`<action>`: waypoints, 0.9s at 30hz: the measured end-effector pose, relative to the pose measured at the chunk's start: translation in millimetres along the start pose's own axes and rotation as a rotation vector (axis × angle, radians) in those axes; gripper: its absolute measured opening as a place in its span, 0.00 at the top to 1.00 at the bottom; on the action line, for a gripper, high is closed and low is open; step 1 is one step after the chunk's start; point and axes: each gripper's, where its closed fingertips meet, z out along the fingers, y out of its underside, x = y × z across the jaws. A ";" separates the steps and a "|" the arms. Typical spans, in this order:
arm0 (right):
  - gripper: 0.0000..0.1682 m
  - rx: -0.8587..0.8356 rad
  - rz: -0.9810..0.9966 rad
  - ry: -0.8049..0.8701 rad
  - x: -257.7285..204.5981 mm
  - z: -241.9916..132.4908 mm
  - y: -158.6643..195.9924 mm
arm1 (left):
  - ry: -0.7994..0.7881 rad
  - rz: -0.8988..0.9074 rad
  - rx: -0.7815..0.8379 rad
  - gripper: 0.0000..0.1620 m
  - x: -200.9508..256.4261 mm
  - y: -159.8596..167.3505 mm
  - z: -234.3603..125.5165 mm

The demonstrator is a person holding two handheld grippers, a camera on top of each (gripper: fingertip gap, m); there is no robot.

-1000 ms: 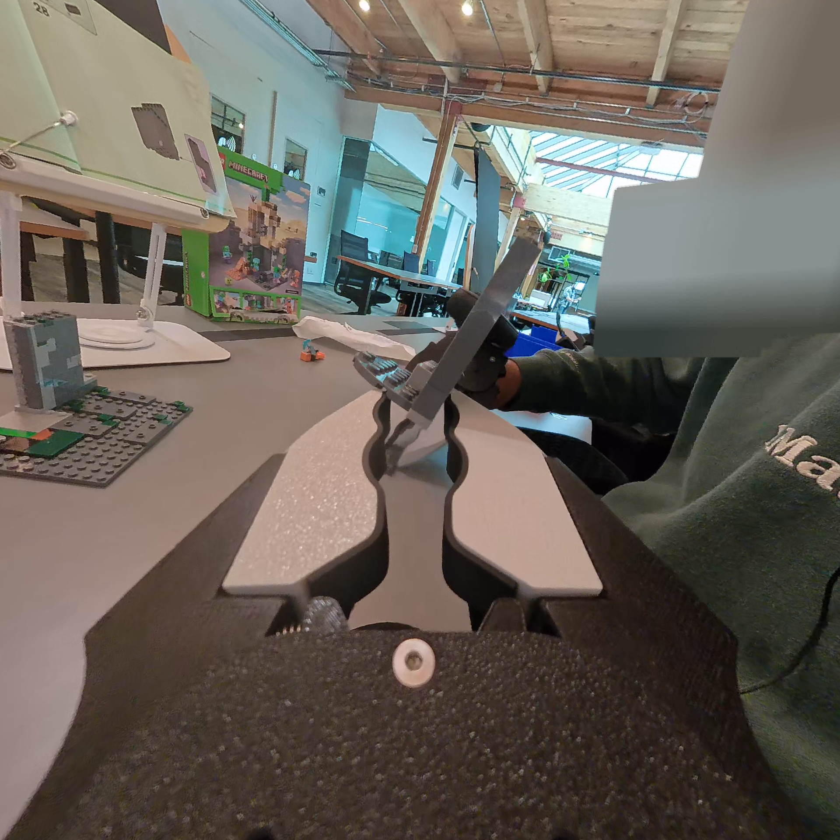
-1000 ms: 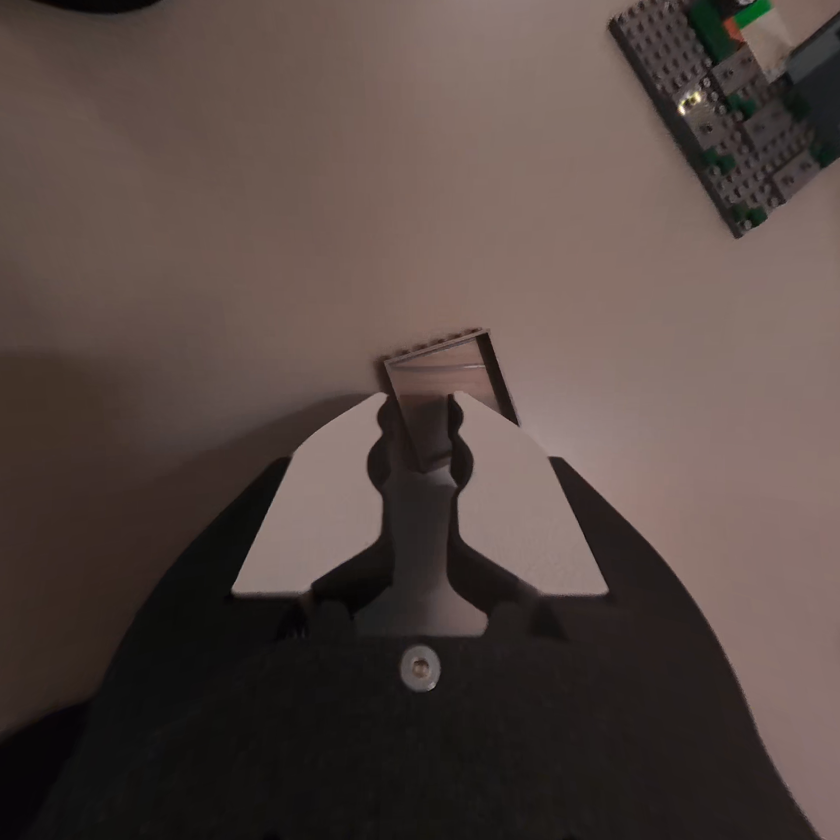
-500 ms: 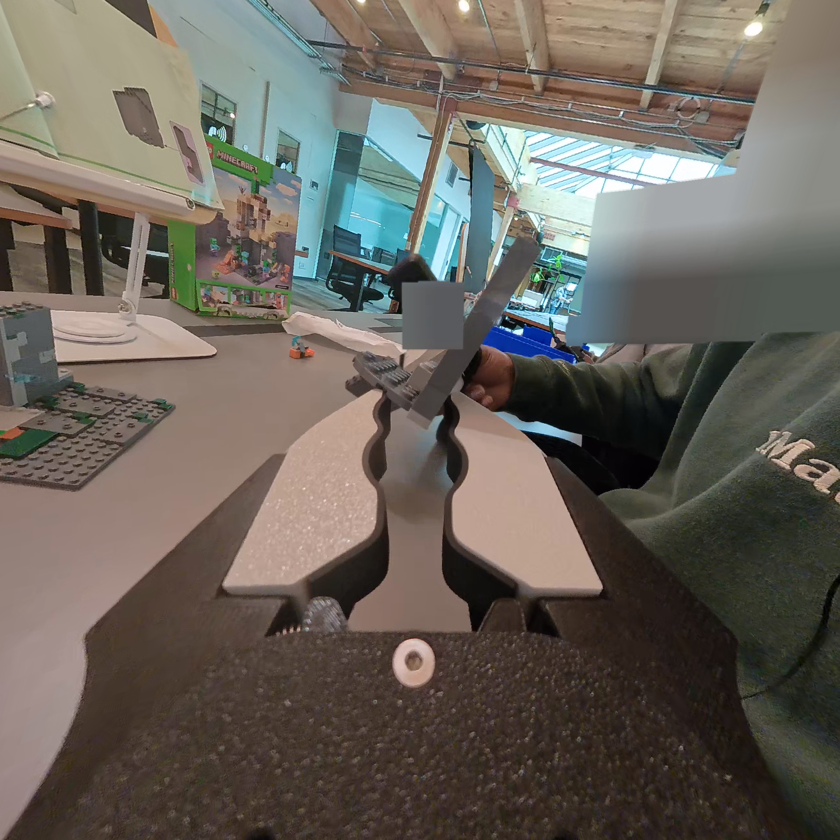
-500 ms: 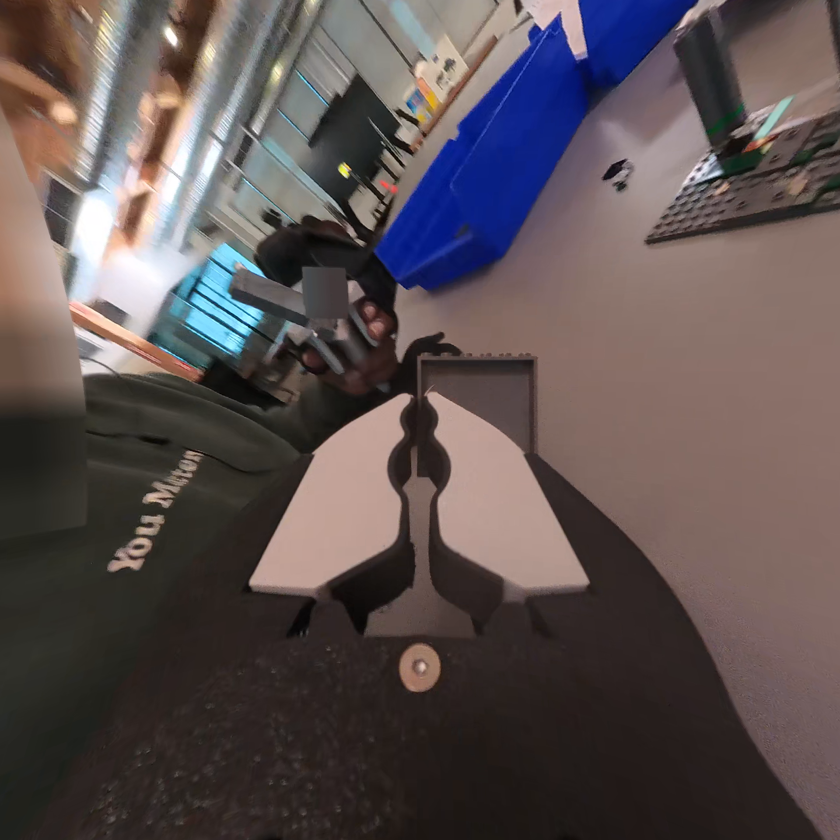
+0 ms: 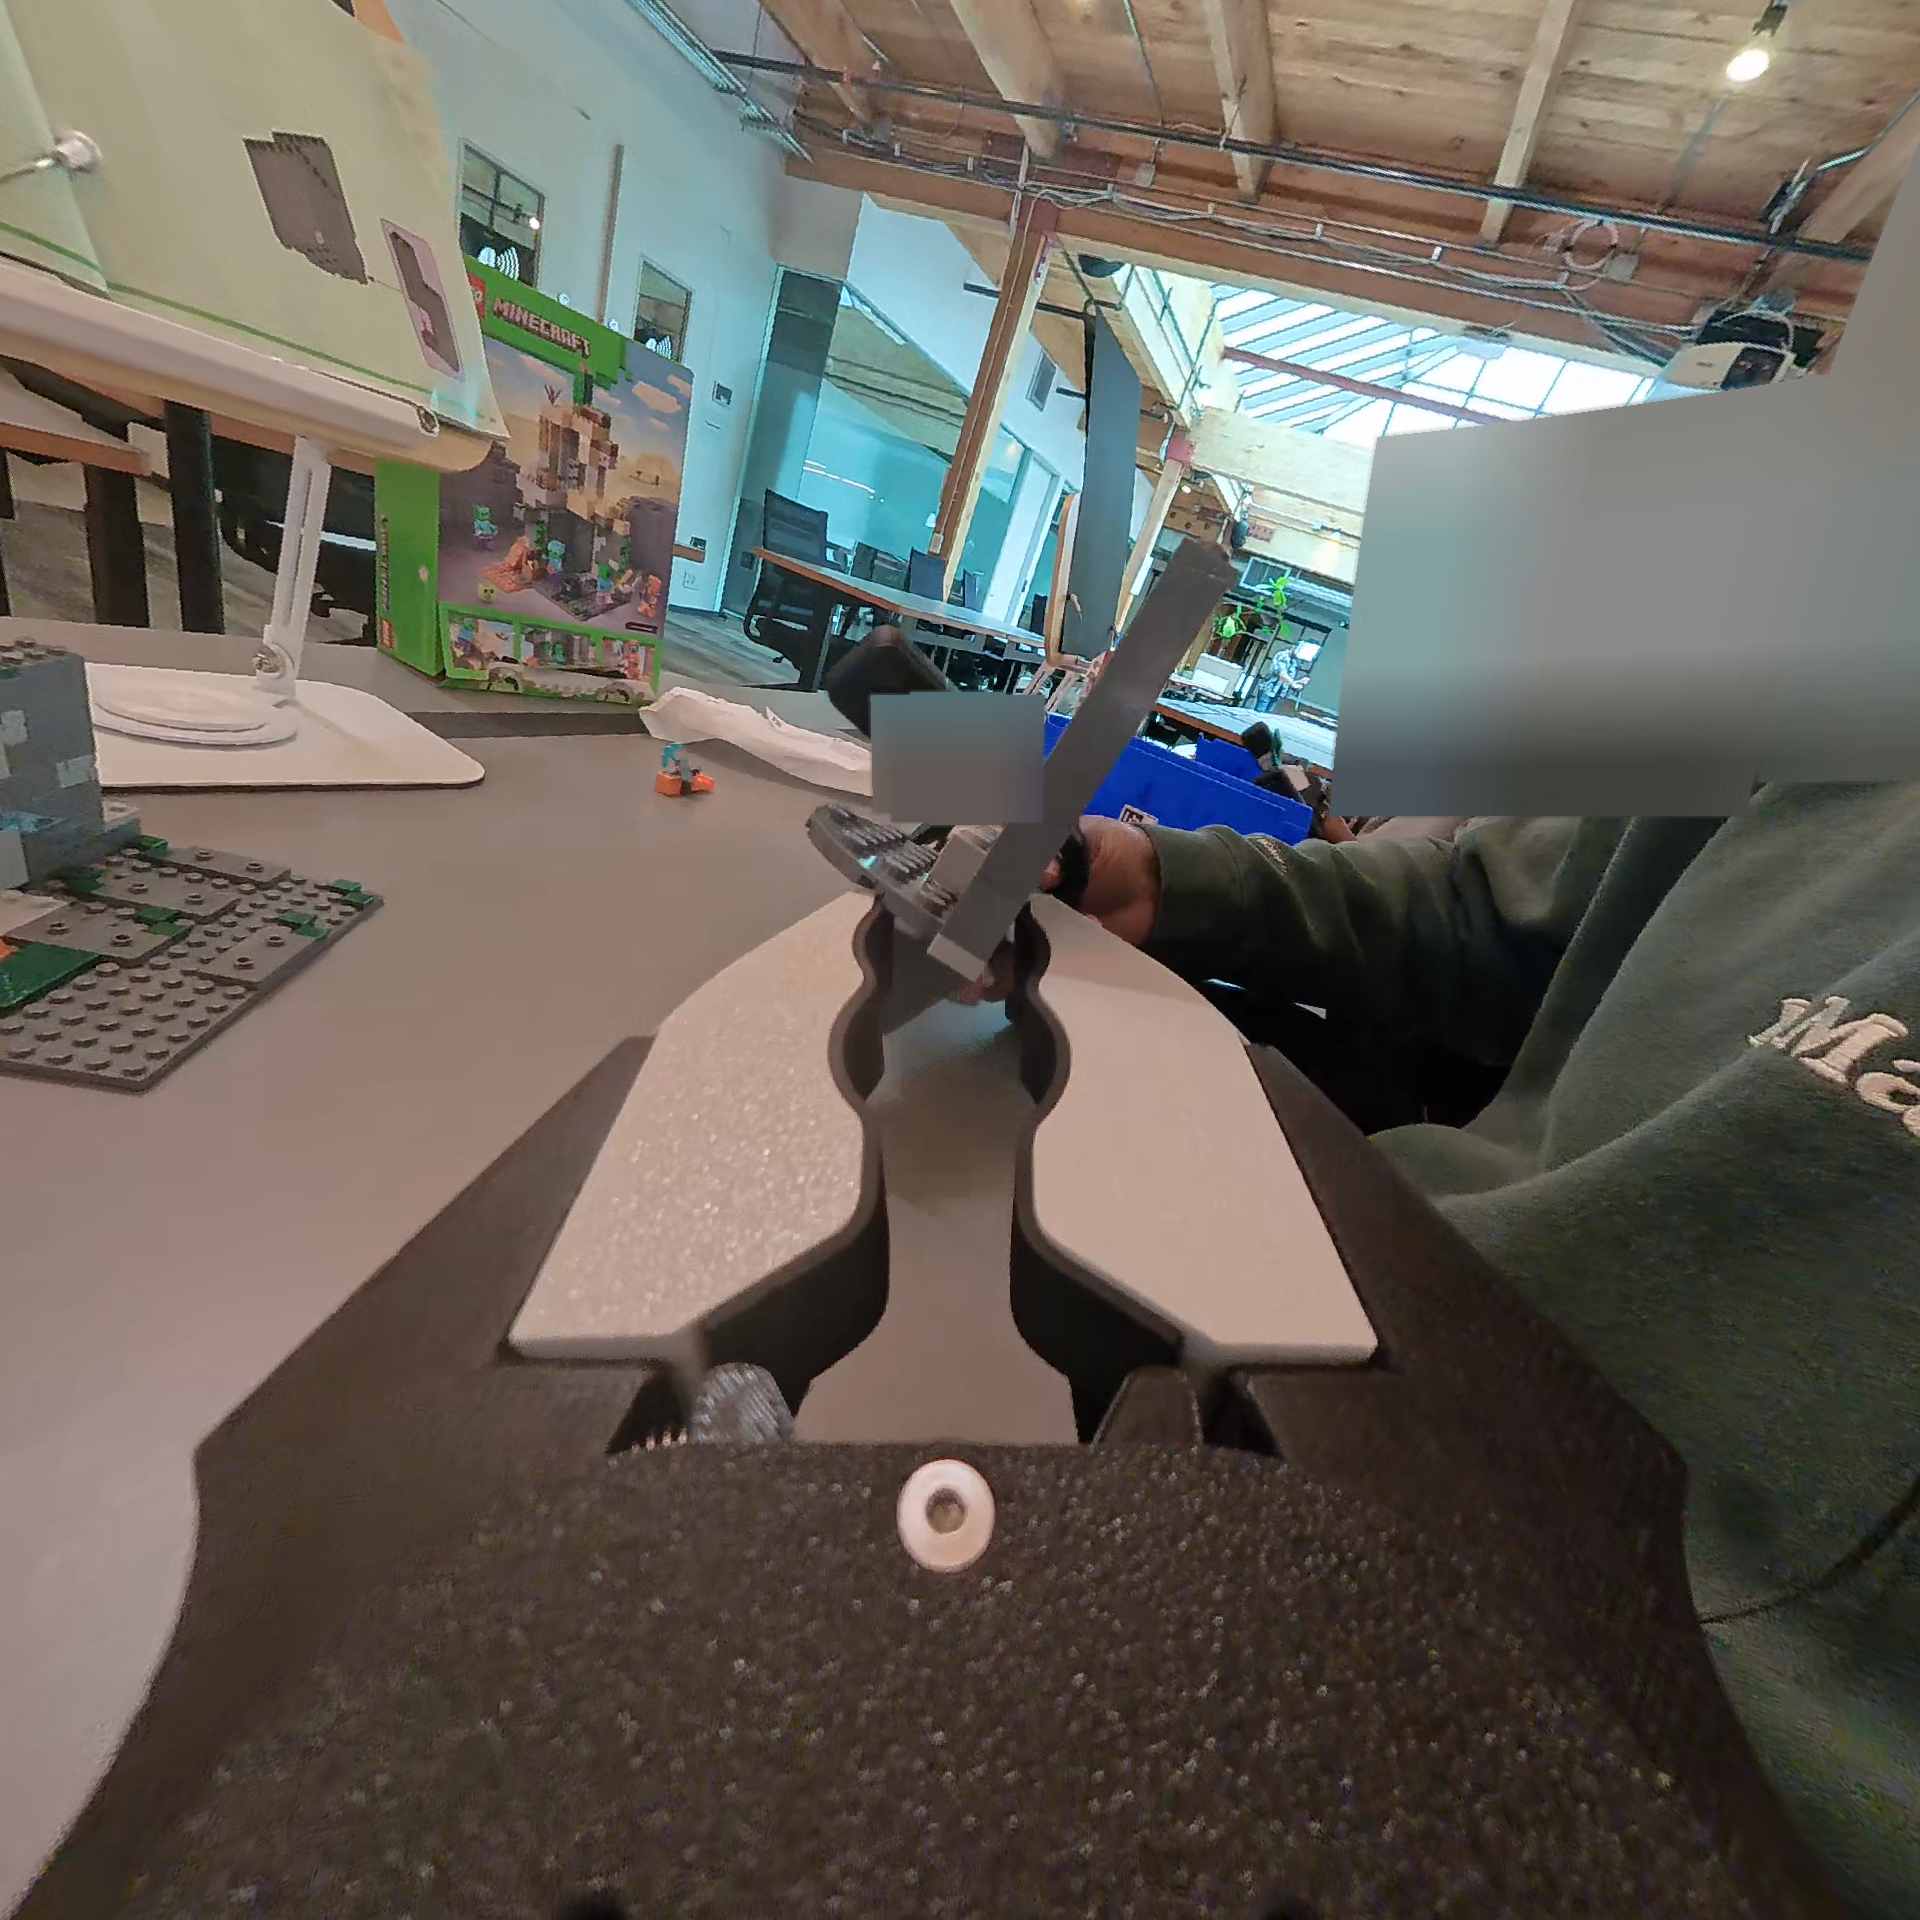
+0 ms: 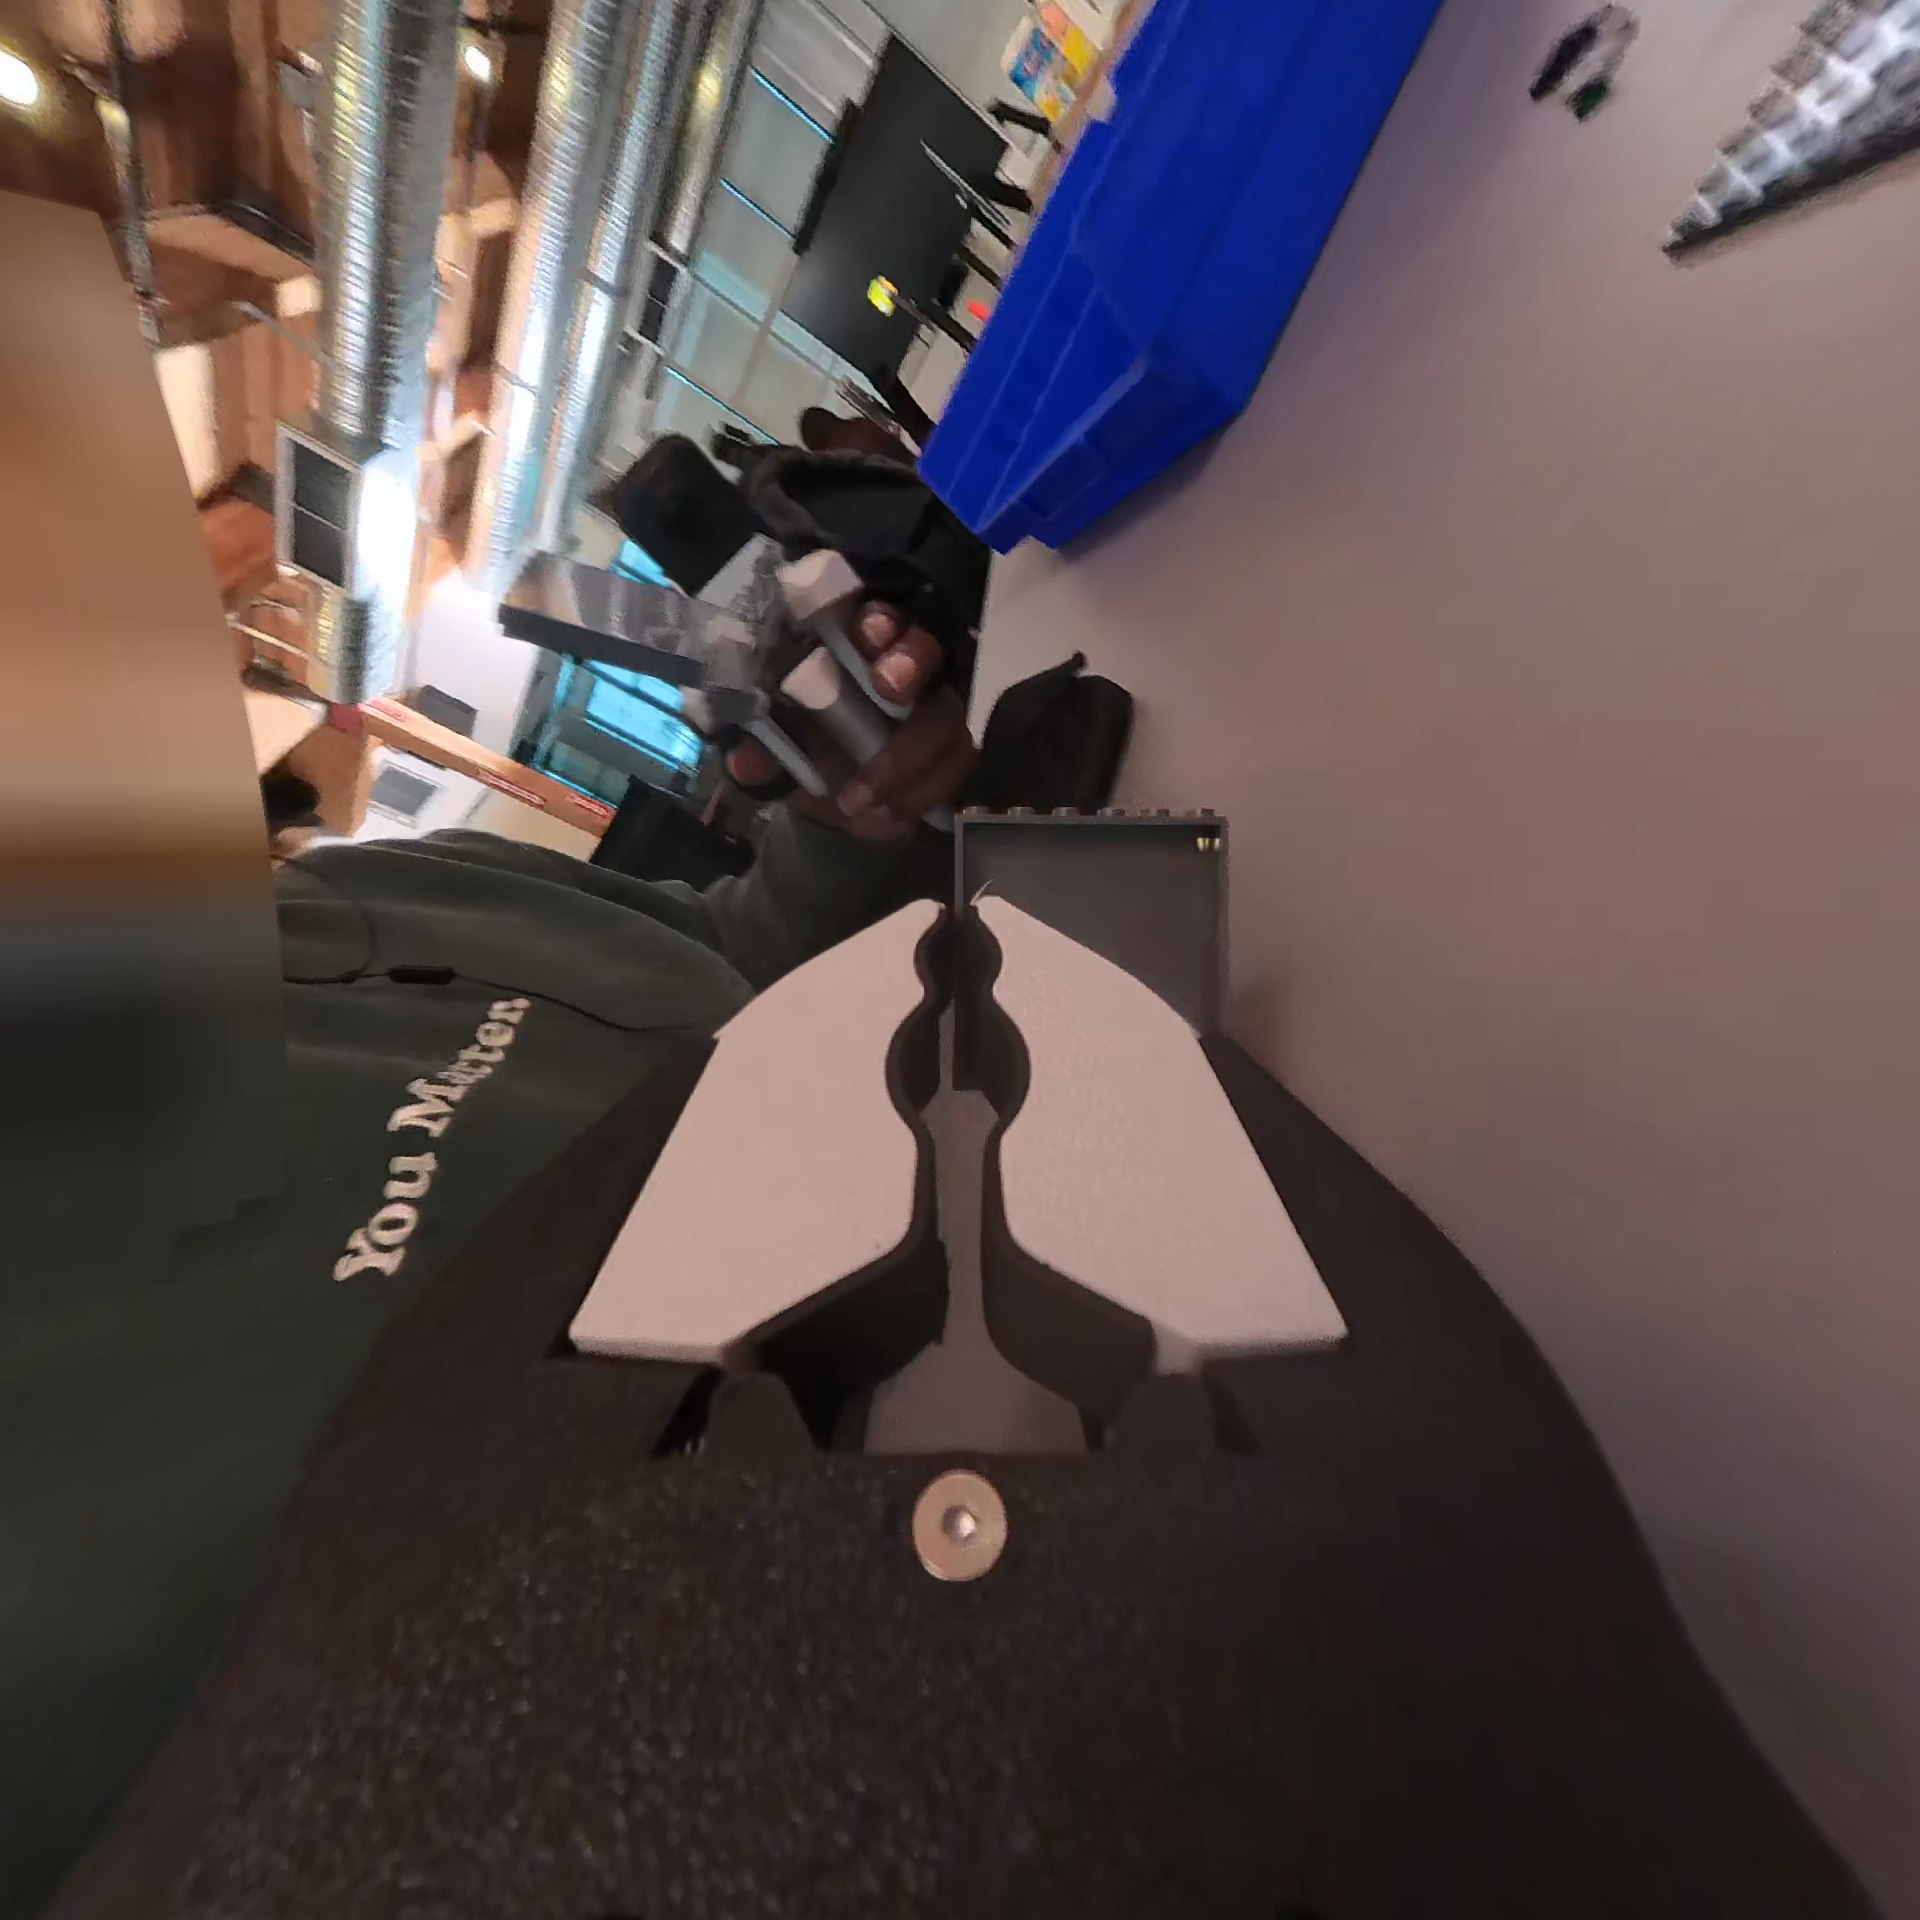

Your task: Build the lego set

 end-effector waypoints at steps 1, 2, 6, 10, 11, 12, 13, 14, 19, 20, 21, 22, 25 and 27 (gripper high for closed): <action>1.00 -0.038 0.009 0.043 8.7 -0.5 3.7 | -0.001 -0.005 0.000 0.87 -0.6 0.2 0.4; 1.00 -0.079 0.015 0.087 17.3 -1.6 7.7 | -0.002 -0.009 -0.001 0.87 -1.1 0.4 0.8; 0.99 -0.176 0.041 0.171 37.0 -9.2 12.4 | -0.012 -0.025 -0.009 0.87 -3.9 1.9 1.8; 0.97 -0.192 0.075 0.212 49.4 -20.7 6.3 | -0.017 -0.038 -0.006 0.87 -6.0 2.0 1.6; 0.97 -0.198 0.070 0.230 52.7 -24.0 5.3 | -0.017 -0.041 -0.006 0.87 -6.4 2.1 1.5; 0.96 -0.197 0.064 0.243 54.6 -26.9 3.5 | -0.017 -0.044 -0.005 0.87 -6.7 2.1 1.5; 0.96 -0.192 0.050 0.257 55.9 -29.5 0.9 | -0.016 -0.046 -0.003 0.87 -6.9 2.1 1.4; 0.96 -0.189 0.016 0.274 56.5 -31.8 -2.2 | -0.015 -0.048 -0.003 0.87 -7.2 2.1 1.4; 0.93 -0.383 -0.412 0.430 63.1 -36.4 -8.7 | -0.003 -0.061 -0.003 0.87 -7.5 2.7 2.7; 0.92 -0.445 -0.527 0.468 66.7 -35.5 -11.2 | 0.000 -0.064 -0.004 0.87 -7.5 2.9 3.1; 0.90 -0.515 -0.652 0.500 70.5 -34.1 -13.7 | 0.002 -0.068 -0.004 0.87 -7.4 2.8 3.4; 0.88 -0.595 -0.762 0.509 73.3 -31.7 -13.8 | 0.002 -0.070 -0.003 0.87 -7.7 2.7 3.4; 0.85 -0.802 -0.948 0.463 79.6 -20.5 -10.0 | -0.002 -0.075 0.000 0.87 -8.3 2.2 2.8; 0.85 -0.911 -1.000 0.434 86.3 -15.4 -7.6 | -0.004 -0.079 0.005 0.87 -8.7 1.5 2.1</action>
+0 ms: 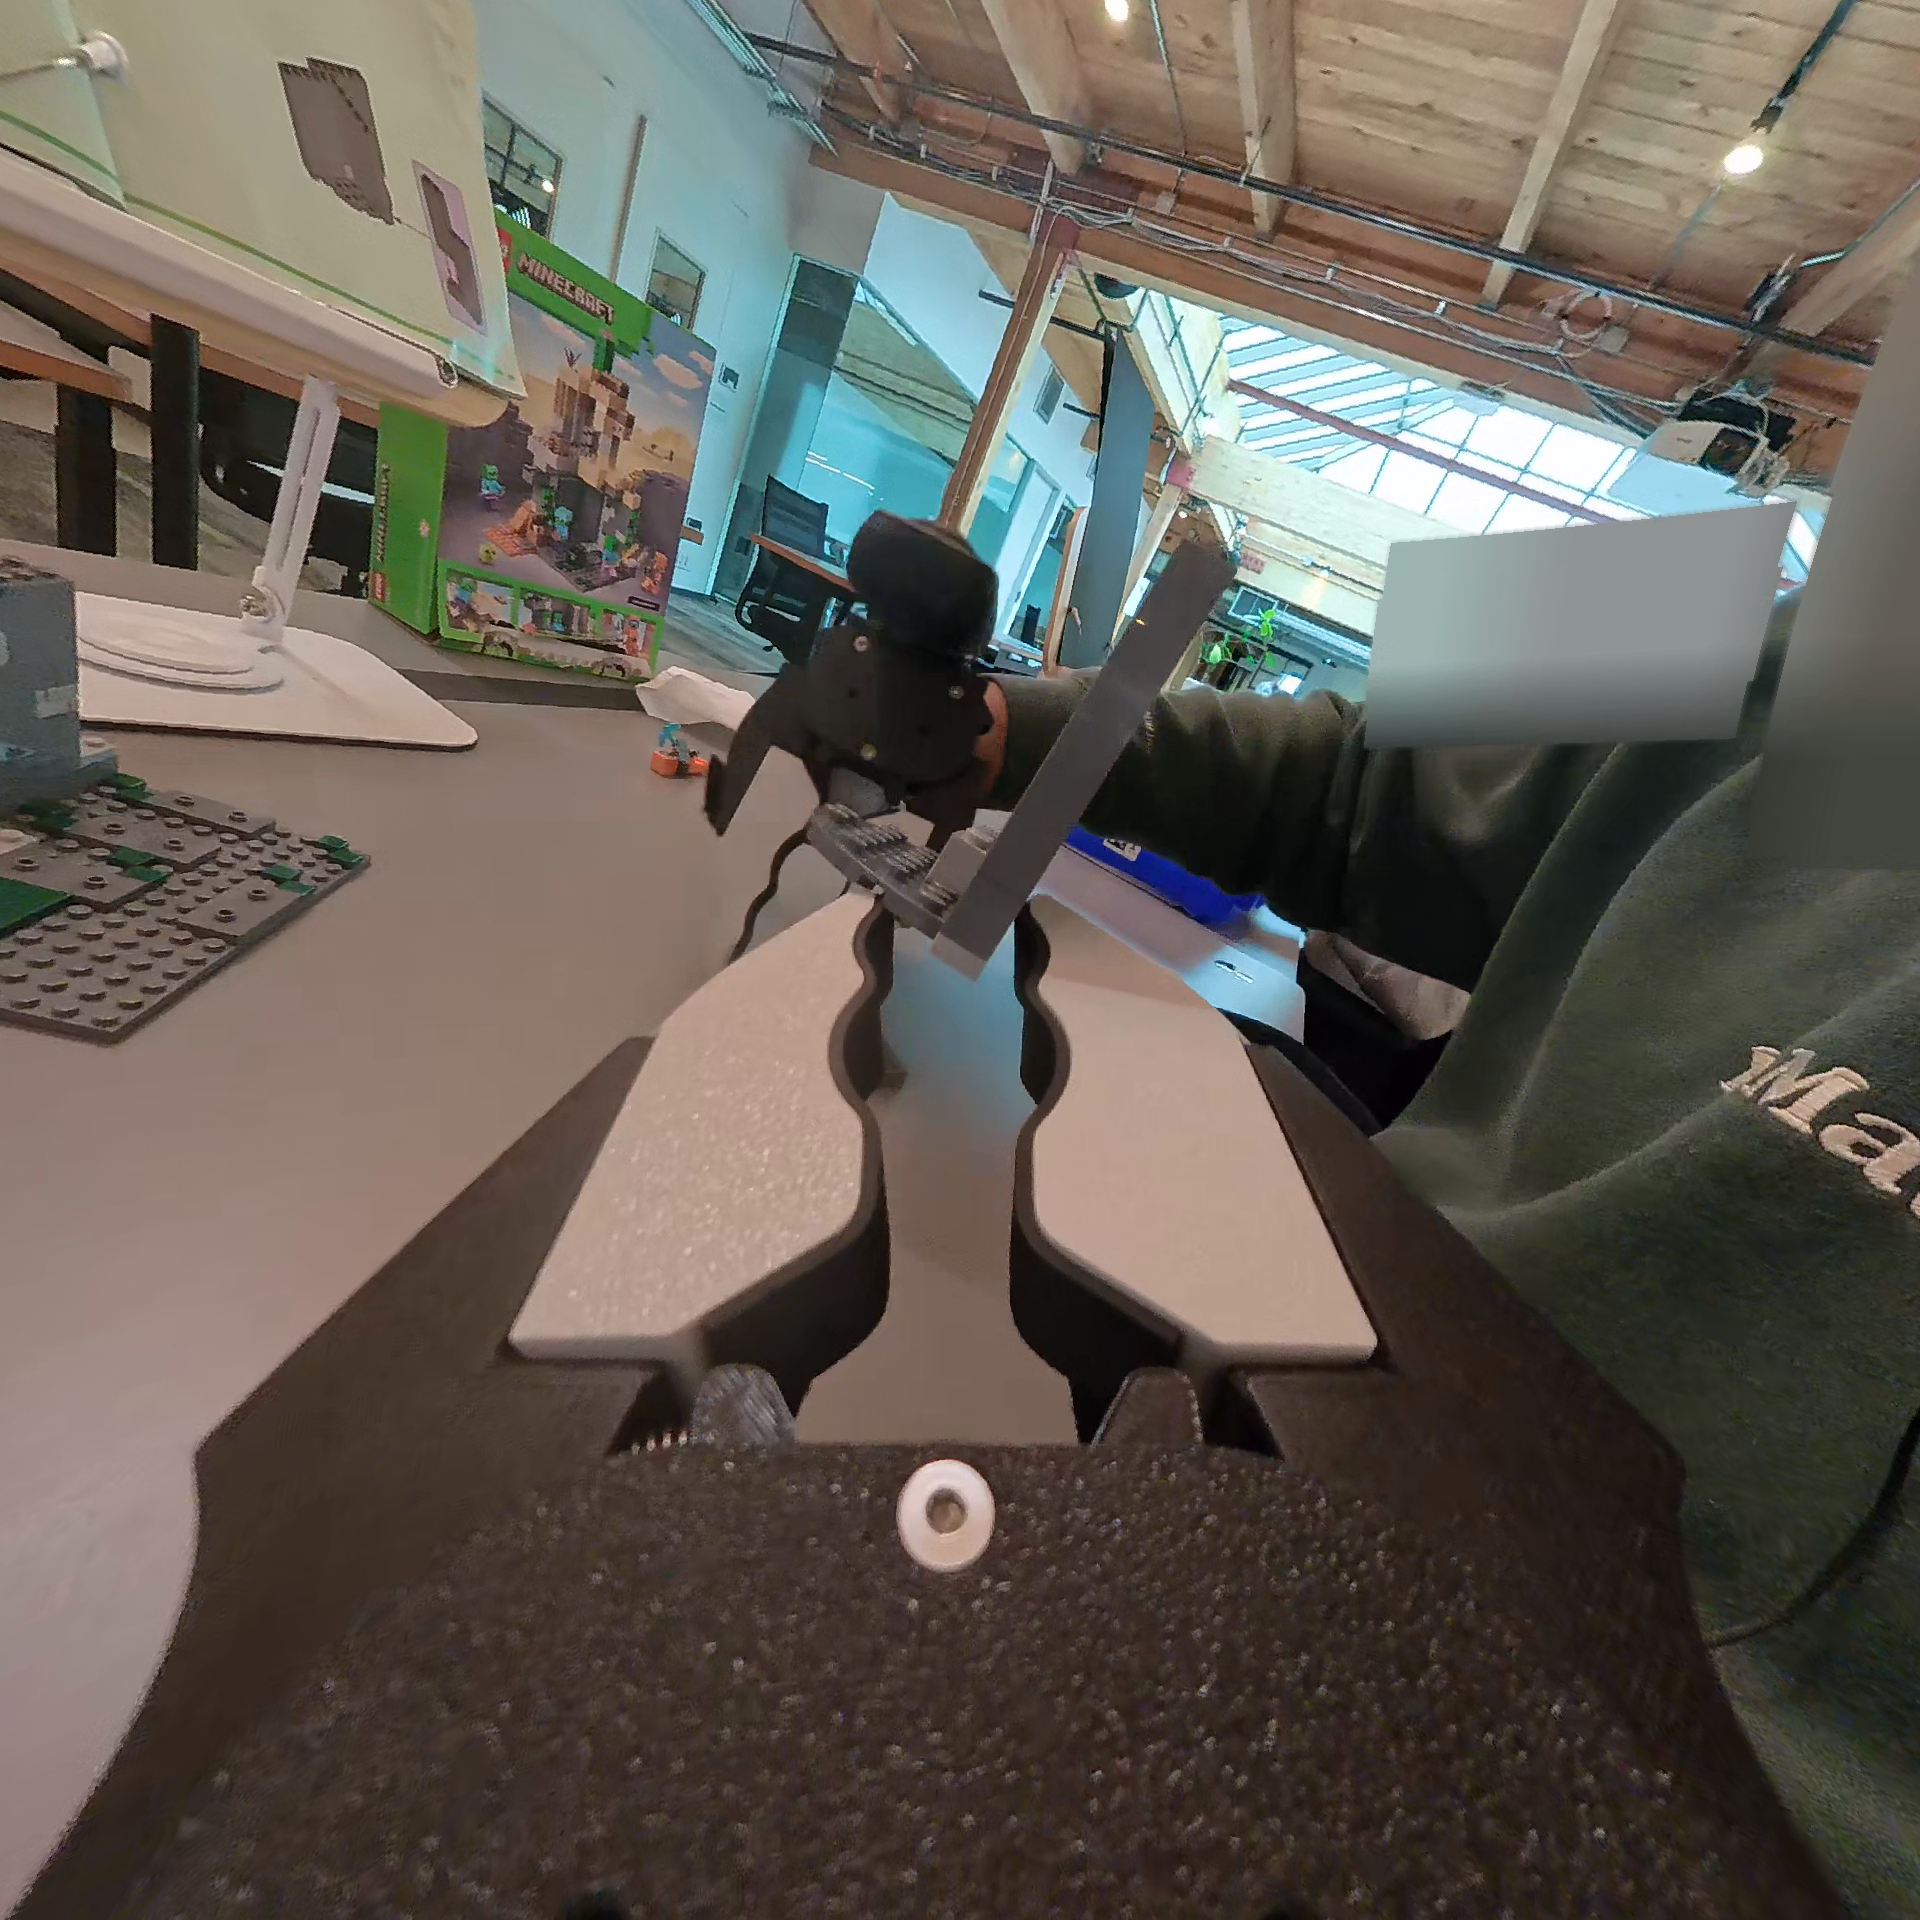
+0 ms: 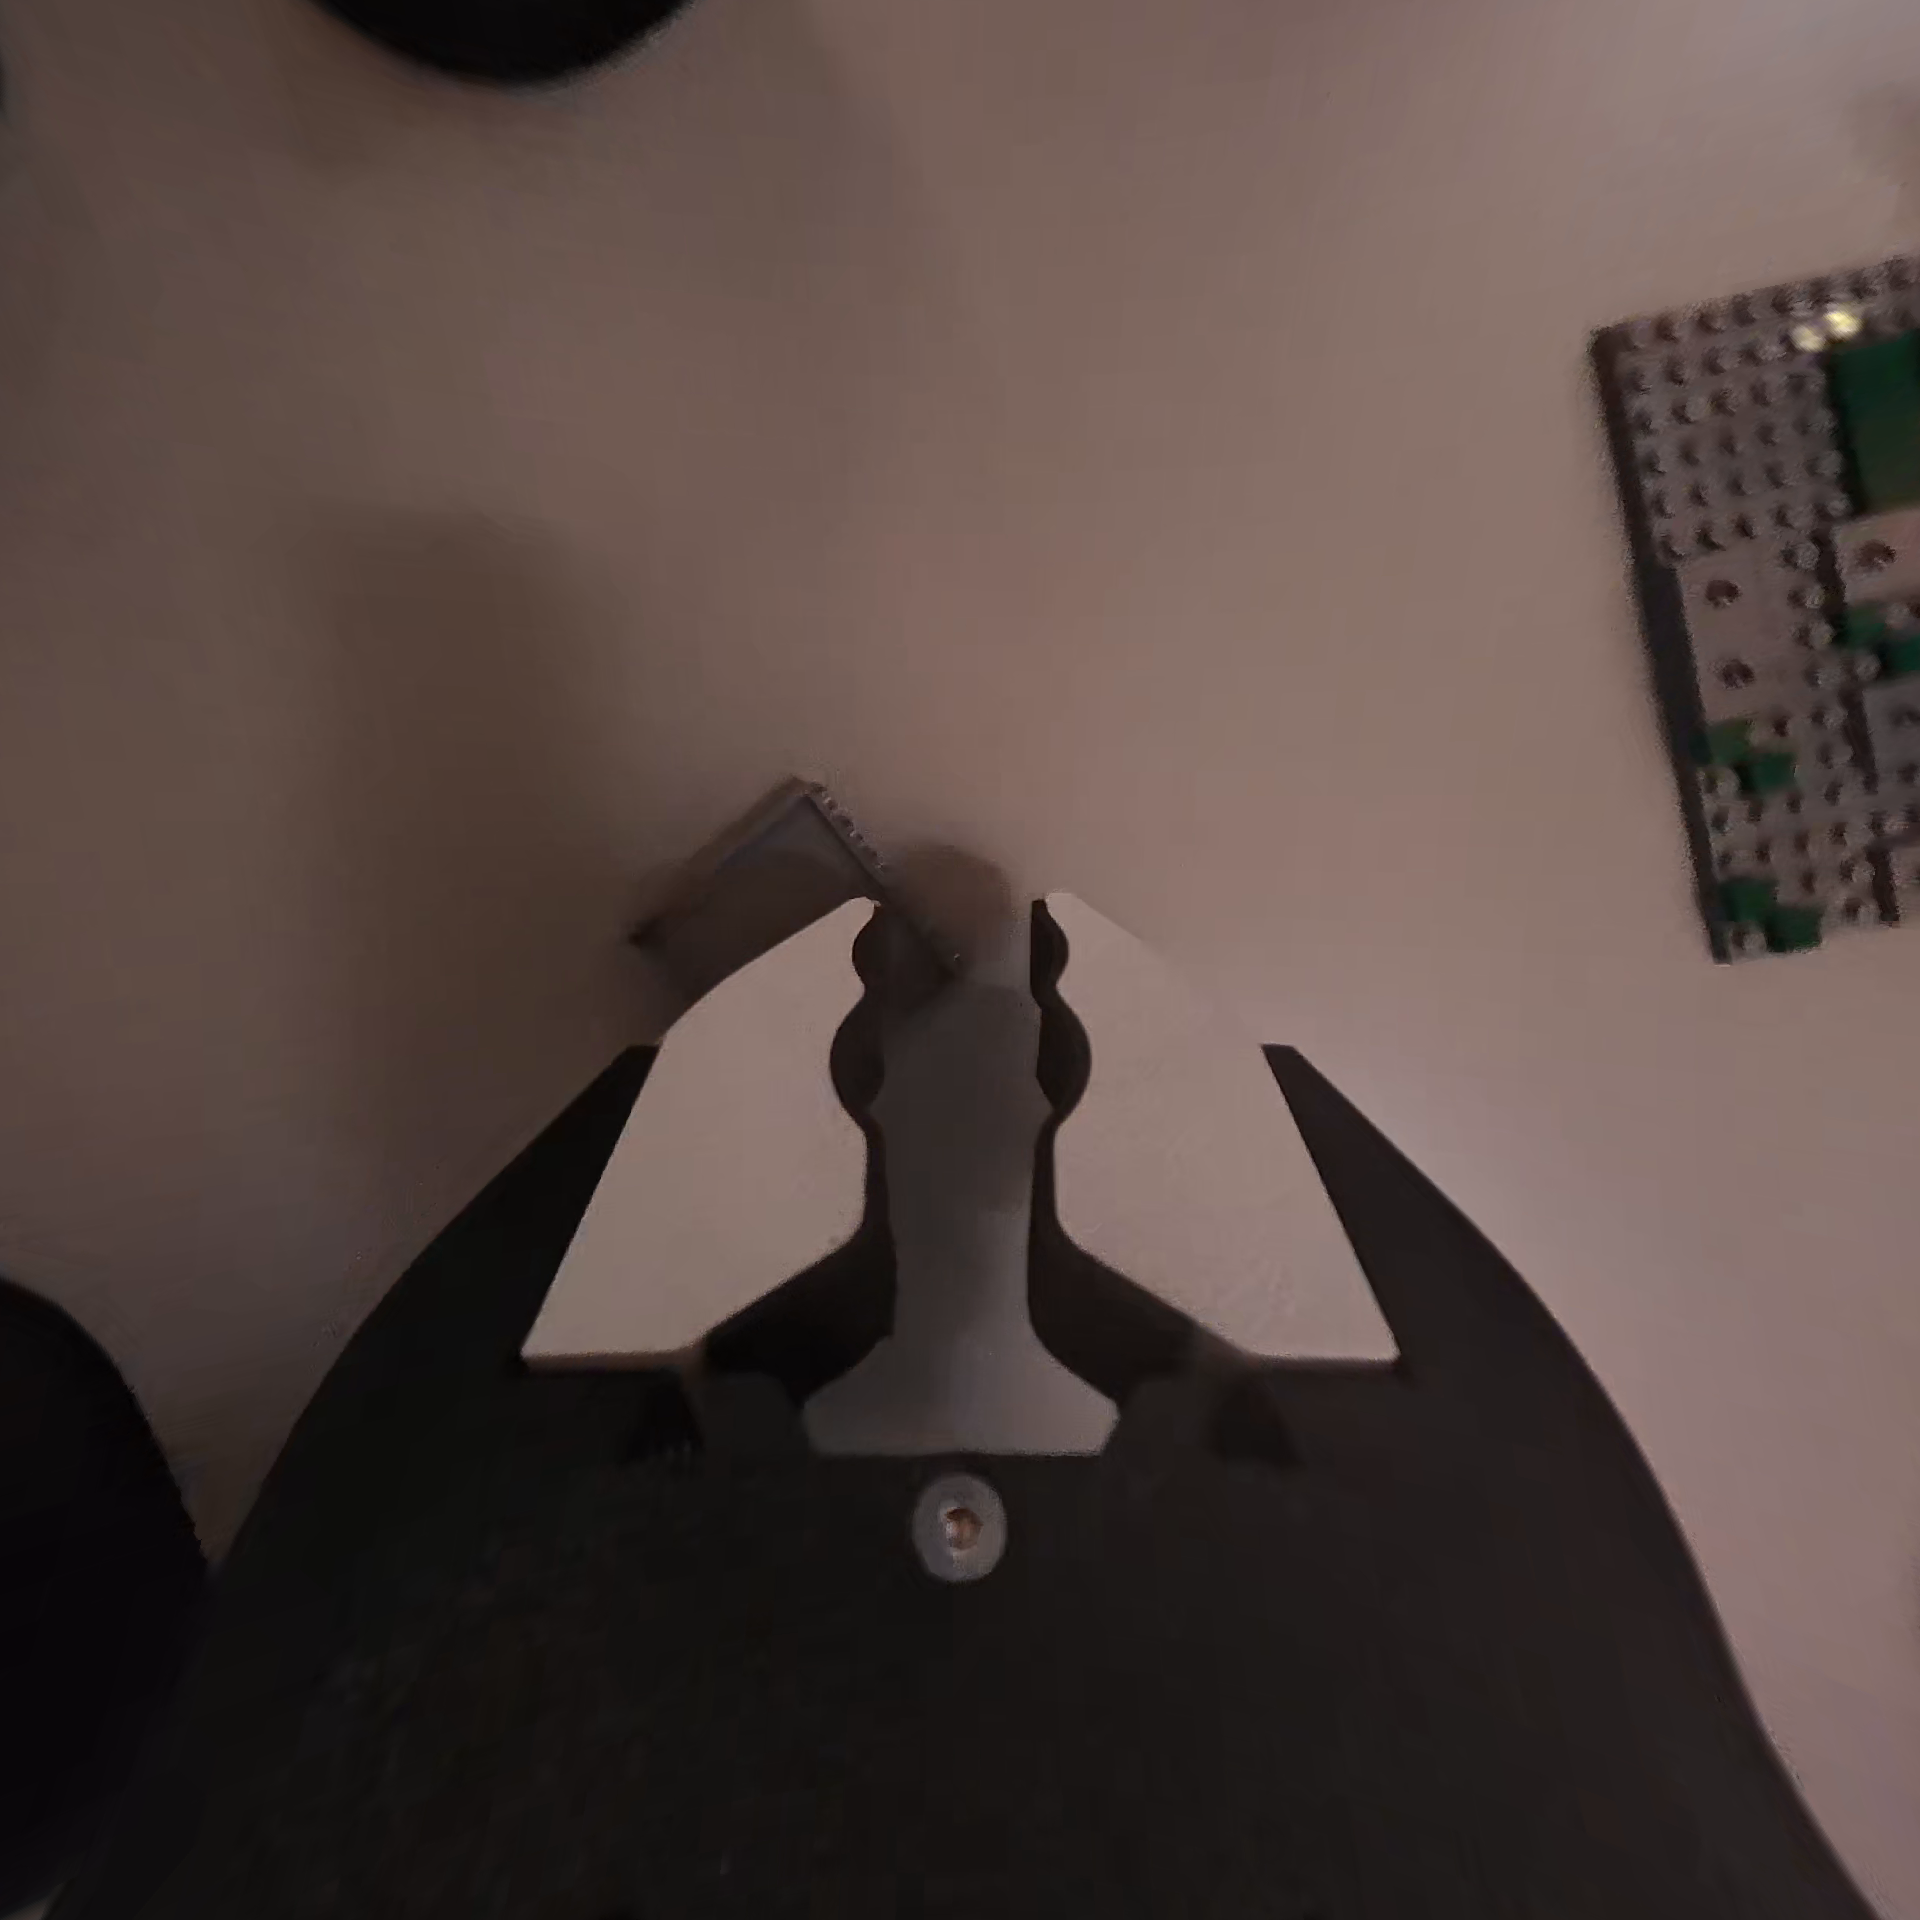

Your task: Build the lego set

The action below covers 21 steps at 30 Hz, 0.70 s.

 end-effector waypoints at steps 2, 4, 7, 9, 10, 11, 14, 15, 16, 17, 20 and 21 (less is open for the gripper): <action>0.85 -0.052 -0.052 -0.057 -1.2 7.3 1.8 | -0.004 -0.004 0.007 0.87 -0.7 -1.0 -0.8; 0.88 -0.083 -0.078 -0.101 -3.8 12.4 3.7 | -0.008 -0.010 0.010 0.87 -1.5 -1.6 -1.3; 0.97 -0.056 -0.073 -0.116 -7.2 14.4 0.2 | -0.014 -0.025 0.008 0.87 -3.7 -1.5 -1.3; 0.98 -0.046 -0.041 -0.079 -5.8 13.9 1.0 | -0.020 -0.040 0.003 0.87 -5.9 -0.7 -0.7; 0.98 -0.035 -0.007 -0.047 -3.4 12.5 0.7 | -0.025 -0.048 -0.002 0.87 -7.5 -0.1 -0.2; 0.99 0.003 0.033 -0.019 -2.1 9.3 -3.3 | -0.033 -0.057 -0.006 0.87 -9.1 0.6 0.3; 0.99 0.118 0.133 0.143 8.5 -9.5 -18.2 | -0.064 -0.080 -0.021 0.87 -14.7 3.3 1.8; 0.99 0.141 0.155 0.200 10.5 -17.0 -22.4 | -0.077 -0.089 -0.030 0.87 -17.0 4.6 2.6; 0.99 0.156 0.166 0.262 12.3 -24.6 -26.4 | -0.084 -0.097 -0.035 0.87 -18.5 5.4 3.5; 0.99 0.170 0.167 0.324 13.5 -31.8 -30.2 | -0.086 -0.104 -0.037 0.87 -19.2 5.9 4.6; 0.99 0.212 0.181 0.477 15.8 -50.9 -41.3 | -0.105 -0.132 -0.050 0.87 -23.2 8.8 8.8; 0.99 0.221 0.175 0.524 16.9 -56.8 -45.3 | -0.113 -0.144 -0.054 0.87 -24.7 9.6 10.5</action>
